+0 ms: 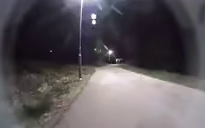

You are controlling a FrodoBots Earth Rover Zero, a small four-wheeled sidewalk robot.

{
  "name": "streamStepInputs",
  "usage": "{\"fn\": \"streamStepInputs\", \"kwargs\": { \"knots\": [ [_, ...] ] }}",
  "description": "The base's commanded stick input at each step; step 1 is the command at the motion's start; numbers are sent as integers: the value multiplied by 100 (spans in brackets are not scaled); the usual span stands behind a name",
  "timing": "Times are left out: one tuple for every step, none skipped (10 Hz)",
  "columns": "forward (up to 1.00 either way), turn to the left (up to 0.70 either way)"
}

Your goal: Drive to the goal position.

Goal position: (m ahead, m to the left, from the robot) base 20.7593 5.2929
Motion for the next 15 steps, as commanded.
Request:
{"fn": "streamStepInputs", "kwargs": {
  "knots": [
    [70,1],
    [70,1],
    [70,1],
    [70,1],
    [70,1],
    [70,1],
    [70,1],
    [70,1],
    [70,1],
    [70,1],
    [70,1],
    [70,1],
    [70,1],
    [70,1],
    [70,1]
  ]
}}
